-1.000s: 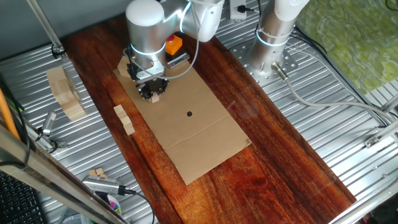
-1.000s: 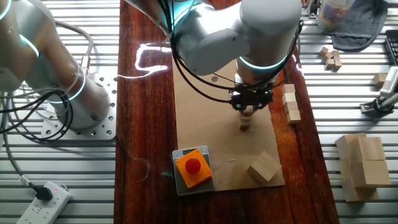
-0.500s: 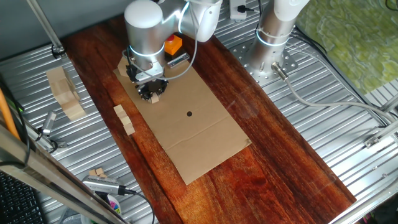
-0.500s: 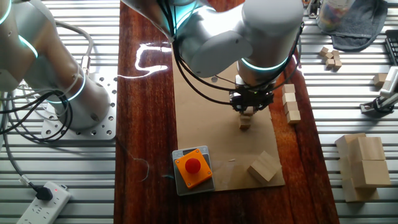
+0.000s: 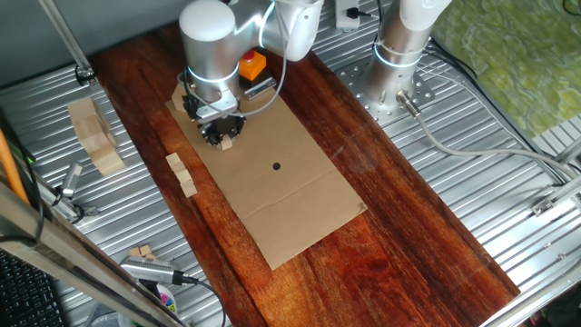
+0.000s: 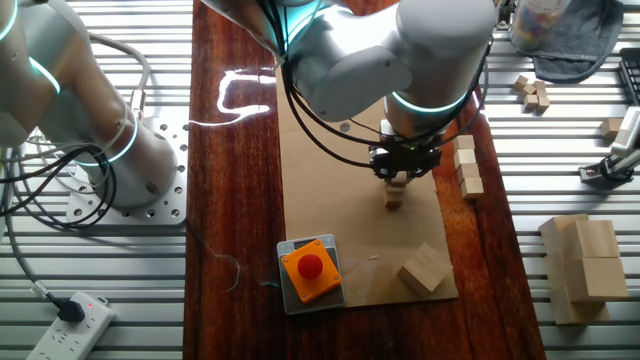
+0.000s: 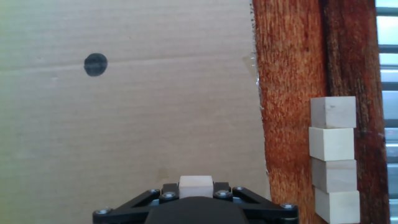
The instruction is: Stack the blocks into a pyramid shape
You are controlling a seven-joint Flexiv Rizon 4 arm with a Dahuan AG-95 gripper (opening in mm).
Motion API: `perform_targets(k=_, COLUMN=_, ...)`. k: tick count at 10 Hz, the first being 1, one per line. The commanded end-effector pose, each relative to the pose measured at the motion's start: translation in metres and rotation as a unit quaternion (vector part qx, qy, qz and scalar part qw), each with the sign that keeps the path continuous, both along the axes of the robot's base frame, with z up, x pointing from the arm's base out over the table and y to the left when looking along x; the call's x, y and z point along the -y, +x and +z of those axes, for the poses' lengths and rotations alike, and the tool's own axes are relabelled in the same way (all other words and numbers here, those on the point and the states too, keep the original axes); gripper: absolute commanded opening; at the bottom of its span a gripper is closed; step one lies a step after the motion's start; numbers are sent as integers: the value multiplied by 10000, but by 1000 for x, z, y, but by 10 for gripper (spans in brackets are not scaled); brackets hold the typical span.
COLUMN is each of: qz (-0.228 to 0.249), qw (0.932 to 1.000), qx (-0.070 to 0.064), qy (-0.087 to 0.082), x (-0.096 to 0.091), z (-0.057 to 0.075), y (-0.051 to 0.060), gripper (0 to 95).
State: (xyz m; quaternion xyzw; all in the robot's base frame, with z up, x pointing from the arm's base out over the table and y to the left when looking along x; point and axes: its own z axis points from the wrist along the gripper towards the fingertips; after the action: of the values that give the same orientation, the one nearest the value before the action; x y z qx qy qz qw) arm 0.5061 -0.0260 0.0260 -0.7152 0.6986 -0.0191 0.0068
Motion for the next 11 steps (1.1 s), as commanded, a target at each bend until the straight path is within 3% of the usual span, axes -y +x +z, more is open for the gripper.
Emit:
perform_targets(k=1, qz=-13, qw=10000, qx=-2, qy=-9, x=1, z=-1, y=-1, gripper=0)
perform_targets(k=11, qz=70, qw=10000, qx=-53, qy=-9, x=6, z=-6, y=-7, gripper=0)
